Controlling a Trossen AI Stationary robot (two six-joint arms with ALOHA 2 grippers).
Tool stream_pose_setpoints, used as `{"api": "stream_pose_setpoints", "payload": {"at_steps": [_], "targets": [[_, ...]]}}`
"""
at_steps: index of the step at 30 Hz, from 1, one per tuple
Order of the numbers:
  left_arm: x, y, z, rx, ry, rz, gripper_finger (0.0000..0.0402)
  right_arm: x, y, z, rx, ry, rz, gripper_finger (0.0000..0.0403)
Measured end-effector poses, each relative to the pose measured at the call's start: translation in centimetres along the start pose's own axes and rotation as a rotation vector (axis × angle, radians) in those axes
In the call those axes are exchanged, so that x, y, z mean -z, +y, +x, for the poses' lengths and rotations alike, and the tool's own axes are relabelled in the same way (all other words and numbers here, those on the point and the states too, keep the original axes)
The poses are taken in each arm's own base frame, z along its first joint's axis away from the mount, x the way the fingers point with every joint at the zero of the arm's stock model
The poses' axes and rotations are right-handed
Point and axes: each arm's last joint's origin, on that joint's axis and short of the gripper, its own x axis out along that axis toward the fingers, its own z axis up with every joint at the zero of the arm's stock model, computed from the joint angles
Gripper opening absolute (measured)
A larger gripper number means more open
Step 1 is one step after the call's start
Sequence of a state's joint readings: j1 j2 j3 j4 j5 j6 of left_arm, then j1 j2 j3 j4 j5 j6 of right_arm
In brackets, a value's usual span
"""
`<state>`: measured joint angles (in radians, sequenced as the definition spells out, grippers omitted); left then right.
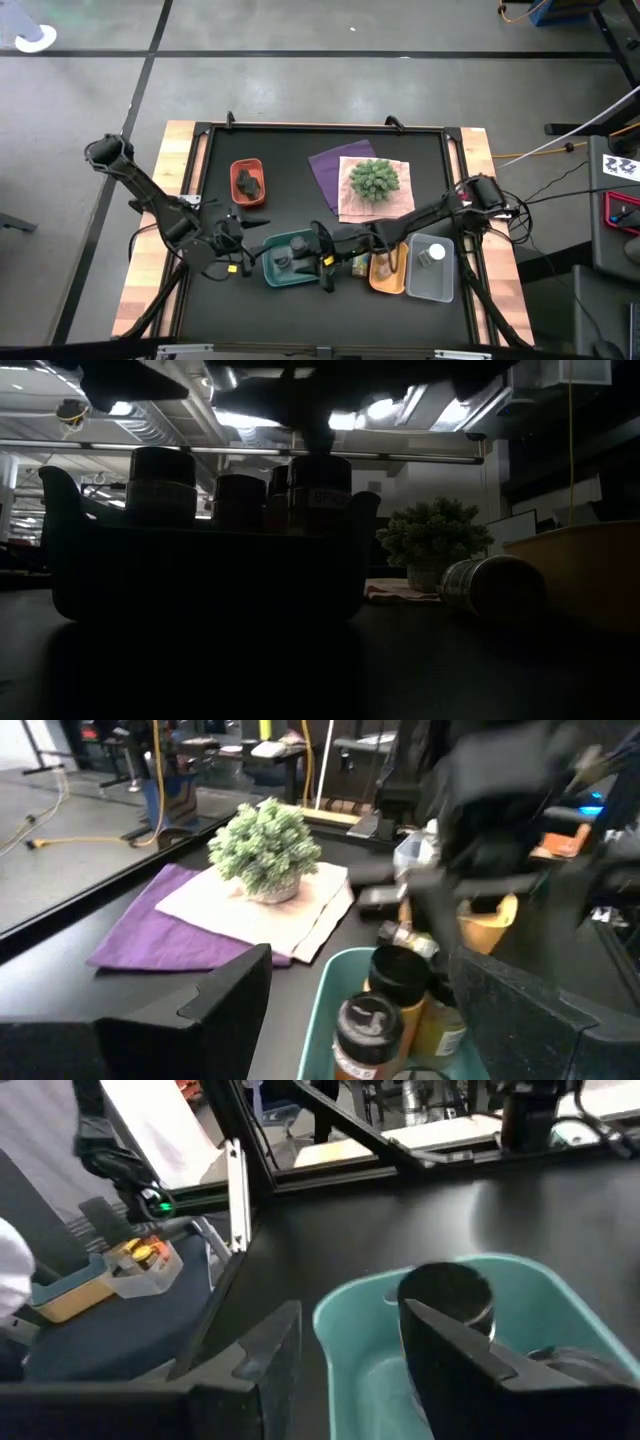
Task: Sort spices by type
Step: Put the green seasoning bottle into the blue bin
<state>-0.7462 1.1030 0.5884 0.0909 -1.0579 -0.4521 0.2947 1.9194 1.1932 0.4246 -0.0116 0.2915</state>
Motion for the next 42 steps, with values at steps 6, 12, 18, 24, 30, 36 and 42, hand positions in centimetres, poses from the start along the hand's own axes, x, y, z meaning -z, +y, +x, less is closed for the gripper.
{"api": "stream_pose_setpoints", "payload": {"at_steps": [6,12,18,24,30,36,42], "targets": [[0.6,0.5,0.2,-0.030,0.038,0.008,0.0287,-2.5,0.6,-3.2,0.095,0.049,0.066,0.0172],[0.9,0.6,0.1,-0.034,0.057,0.015,0.0287,-3.9,0.7,-7.1,0.279,0.130,0.289,0.0172],[1.1,0.7,0.1,-0.029,0.079,0.034,0.0287,-3.2,0.4,-9.7,0.454,0.247,0.602,0.0172],[1.3,0.8,0.1,-0.014,0.105,0.052,0.0287,-1.3,0.1,-10.8,0.589,0.413,0.864,0.0172],[1.4,0.8,0.1,-0.008,0.112,0.057,0.0287,-0.6,0.1,-11.2,0.645,0.478,0.988,0.0172],[1.4,0.8,0.1,-0.007,0.112,0.063,0.0287,-0.1,0.1,-11.7,0.697,0.543,1.072,0.0172],[1.4,0.8,0.1,-0.007,0.112,0.062,0.0287,0.1,0.1,-11.9,0.726,0.567,1.114,0.0172]]}}
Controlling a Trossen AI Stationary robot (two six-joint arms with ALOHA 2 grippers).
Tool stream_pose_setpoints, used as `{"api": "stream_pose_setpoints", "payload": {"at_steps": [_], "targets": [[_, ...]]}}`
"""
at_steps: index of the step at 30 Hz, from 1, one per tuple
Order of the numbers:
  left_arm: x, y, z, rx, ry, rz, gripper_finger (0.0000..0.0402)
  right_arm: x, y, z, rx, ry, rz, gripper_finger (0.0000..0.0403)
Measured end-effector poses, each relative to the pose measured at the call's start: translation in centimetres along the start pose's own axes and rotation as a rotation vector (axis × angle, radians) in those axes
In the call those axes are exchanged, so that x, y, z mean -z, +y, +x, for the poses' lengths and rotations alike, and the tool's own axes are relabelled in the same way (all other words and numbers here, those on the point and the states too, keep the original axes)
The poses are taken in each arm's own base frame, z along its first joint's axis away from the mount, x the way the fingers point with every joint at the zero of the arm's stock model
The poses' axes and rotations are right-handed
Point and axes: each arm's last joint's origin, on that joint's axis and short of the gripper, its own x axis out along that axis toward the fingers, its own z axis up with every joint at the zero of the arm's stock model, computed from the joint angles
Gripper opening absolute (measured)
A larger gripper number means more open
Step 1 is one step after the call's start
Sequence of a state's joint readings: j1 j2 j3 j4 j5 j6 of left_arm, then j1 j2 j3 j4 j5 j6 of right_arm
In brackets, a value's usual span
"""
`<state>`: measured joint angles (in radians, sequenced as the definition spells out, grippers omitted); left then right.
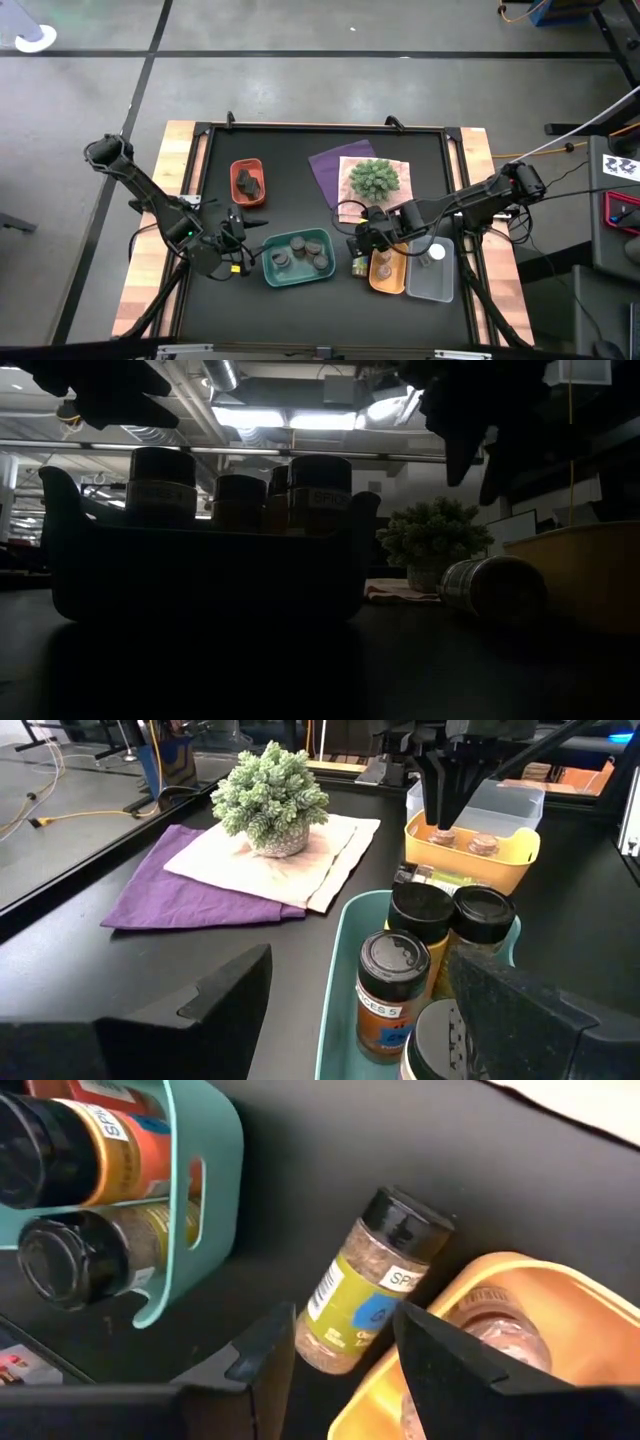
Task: Sort spices by type
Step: Put the green seasoning bottle into the blue bin
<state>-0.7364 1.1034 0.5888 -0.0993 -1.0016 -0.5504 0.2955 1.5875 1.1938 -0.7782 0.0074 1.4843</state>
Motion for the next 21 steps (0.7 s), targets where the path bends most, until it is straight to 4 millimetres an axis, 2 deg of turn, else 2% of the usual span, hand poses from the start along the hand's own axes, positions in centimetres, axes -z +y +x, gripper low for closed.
{"api": "stream_pose_setpoints", "payload": {"at_steps": [4,11,21], "targets": [[0.0,0.0,0.0,0.000,0.000,-0.001,0.0287,-0.1,0.3,0.6,-0.006,-0.018,0.001,0.0172],[0.1,0.1,0.0,-0.004,0.006,0.007,0.0287,0.7,0.2,3.0,0.077,0.007,-0.020,0.0172],[0.2,0.1,0.0,-0.007,0.012,-0.004,0.0287,0.4,0.0,3.4,0.107,-0.061,-0.011,0.0172]]}}
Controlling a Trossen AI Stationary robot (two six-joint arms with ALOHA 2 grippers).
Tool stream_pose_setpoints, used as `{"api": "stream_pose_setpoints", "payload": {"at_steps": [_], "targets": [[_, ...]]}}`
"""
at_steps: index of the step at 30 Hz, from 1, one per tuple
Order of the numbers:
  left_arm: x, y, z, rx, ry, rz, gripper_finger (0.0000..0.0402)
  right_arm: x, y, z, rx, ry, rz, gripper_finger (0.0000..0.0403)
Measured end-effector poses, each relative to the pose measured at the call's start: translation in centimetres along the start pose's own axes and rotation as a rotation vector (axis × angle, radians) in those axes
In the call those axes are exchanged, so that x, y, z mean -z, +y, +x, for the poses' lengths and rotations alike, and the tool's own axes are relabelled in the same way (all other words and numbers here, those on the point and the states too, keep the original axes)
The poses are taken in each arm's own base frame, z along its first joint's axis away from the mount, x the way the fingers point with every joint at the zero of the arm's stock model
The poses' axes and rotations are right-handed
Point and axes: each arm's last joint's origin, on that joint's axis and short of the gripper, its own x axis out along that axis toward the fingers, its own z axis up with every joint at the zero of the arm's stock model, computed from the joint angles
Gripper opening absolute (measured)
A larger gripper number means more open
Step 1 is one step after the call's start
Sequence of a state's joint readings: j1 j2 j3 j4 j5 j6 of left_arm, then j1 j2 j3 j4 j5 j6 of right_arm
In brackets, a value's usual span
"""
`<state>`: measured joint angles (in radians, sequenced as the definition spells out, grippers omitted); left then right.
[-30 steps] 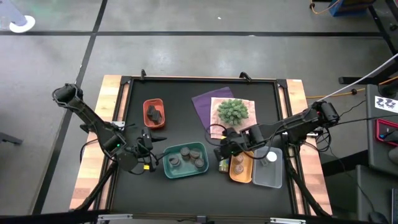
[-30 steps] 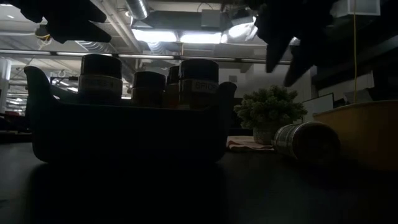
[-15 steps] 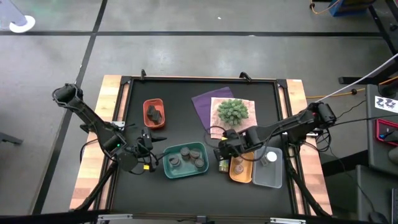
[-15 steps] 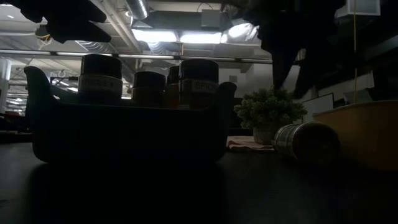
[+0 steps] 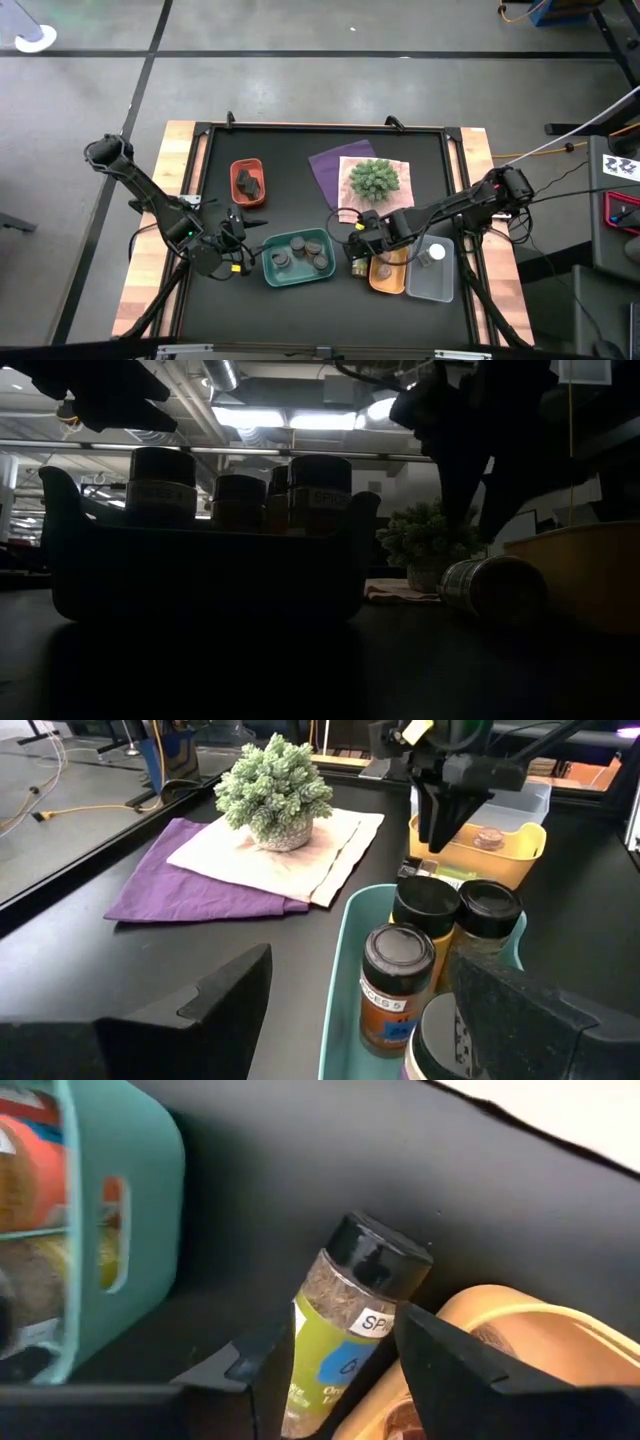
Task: Sort spices by type
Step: Put the green seasoning bottle into the blue bin
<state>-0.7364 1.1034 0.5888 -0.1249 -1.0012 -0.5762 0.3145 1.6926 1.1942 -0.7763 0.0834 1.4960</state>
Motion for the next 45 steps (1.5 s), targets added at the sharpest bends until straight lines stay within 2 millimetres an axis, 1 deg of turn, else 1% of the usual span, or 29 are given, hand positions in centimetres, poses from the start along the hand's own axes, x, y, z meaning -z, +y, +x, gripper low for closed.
{"api": "stream_pose_setpoints", "payload": {"at_steps": [6,9,22,45], "targets": [[0.0,0.0,0.0,0.000,0.000,-0.001,0.0287,0.1,0.1,1.5,0.042,0.012,-0.003,0.0172],[0.0,0.0,0.0,0.000,0.000,-0.001,0.0287,0.2,0.1,1.9,0.051,0.013,-0.004,0.0172],[0.0,0.0,0.0,0.000,-0.001,-0.001,0.0287,0.2,0.2,1.9,0.040,0.015,0.037,0.0172],[0.0,0.0,0.0,0.000,-0.001,-0.001,0.0287,0.1,0.2,1.9,0.040,0.005,0.014,0.0172]]}}
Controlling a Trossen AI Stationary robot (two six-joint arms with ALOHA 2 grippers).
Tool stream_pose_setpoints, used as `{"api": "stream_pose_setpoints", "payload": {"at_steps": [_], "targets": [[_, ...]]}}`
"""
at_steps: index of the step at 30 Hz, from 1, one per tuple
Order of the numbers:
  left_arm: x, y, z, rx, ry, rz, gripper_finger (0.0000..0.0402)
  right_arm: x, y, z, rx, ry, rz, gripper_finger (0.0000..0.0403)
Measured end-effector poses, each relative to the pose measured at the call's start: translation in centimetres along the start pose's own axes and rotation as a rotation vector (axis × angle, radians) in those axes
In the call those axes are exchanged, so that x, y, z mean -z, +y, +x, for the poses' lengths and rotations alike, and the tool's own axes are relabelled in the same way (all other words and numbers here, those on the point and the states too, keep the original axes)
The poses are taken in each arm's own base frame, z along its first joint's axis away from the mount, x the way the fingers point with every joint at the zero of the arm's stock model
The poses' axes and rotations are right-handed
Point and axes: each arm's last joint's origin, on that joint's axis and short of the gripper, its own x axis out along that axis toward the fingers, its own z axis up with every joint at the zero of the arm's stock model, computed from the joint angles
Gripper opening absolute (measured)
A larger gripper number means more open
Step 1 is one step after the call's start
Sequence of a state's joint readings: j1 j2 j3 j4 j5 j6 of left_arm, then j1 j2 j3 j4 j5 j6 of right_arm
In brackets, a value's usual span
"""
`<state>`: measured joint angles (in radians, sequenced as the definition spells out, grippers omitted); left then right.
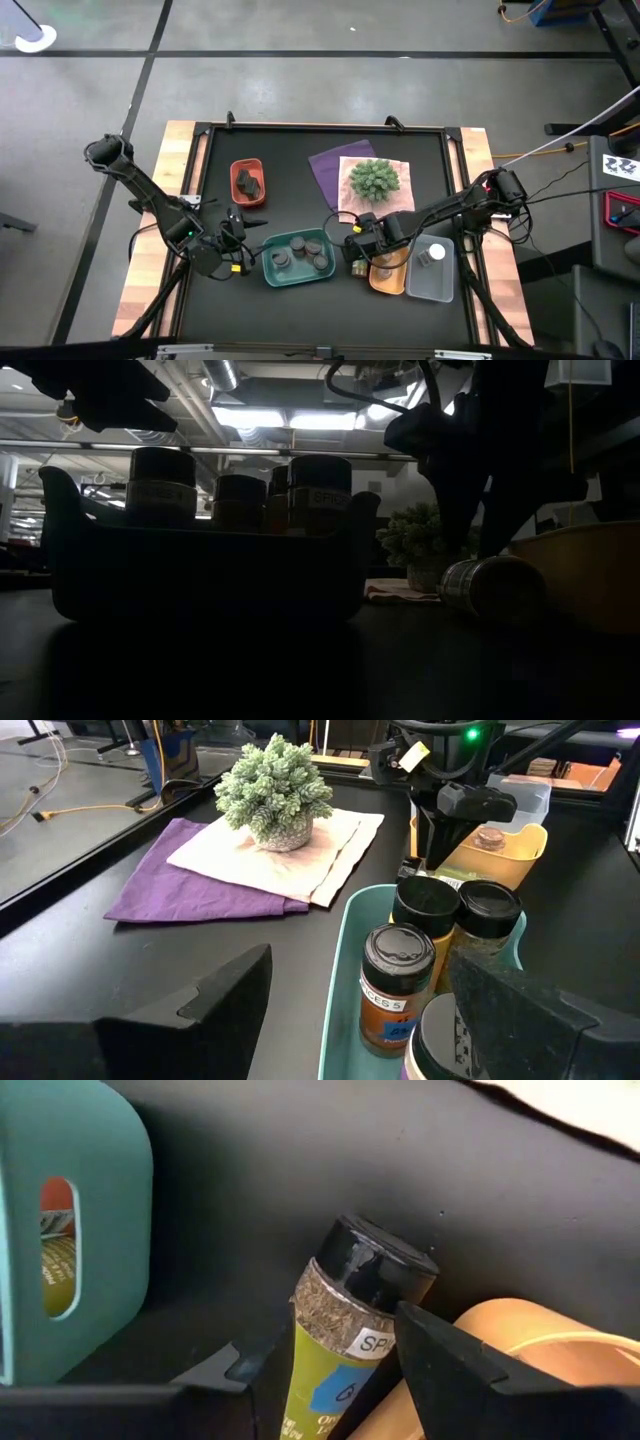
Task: Sort spices by type
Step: Put the green seasoning bottle into the blue bin
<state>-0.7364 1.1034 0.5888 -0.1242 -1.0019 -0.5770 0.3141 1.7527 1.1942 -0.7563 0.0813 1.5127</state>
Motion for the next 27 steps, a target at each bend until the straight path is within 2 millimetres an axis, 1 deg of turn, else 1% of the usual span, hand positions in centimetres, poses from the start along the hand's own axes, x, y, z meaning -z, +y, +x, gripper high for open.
{"api": "stream_pose_setpoints", "payload": {"at_steps": [5,13,16,23,27], "targets": [[-0.1,0.1,-0.1,0.004,-0.003,0.007,0.0287,0.0,0.0,0.0,-0.001,0.007,0.000,0.0172],[-1.3,0.9,-0.9,0.026,-0.035,-0.033,0.0287,0.0,0.0,0.0,-0.001,0.014,0.000,0.0175],[-1.4,1.0,-1.0,0.029,-0.038,-0.020,0.0287,0.0,0.0,0.0,-0.001,0.013,0.001,0.0193],[-1.2,1.1,-1.0,0.025,-0.025,0.002,0.0287,0.0,0.0,0.0,-0.006,0.013,0.025,0.0259],[-1.2,1.1,-1.0,0.023,-0.022,0.006,0.0287,0.0,0.0,0.0,-0.006,0.013,0.026,0.0277]]}}
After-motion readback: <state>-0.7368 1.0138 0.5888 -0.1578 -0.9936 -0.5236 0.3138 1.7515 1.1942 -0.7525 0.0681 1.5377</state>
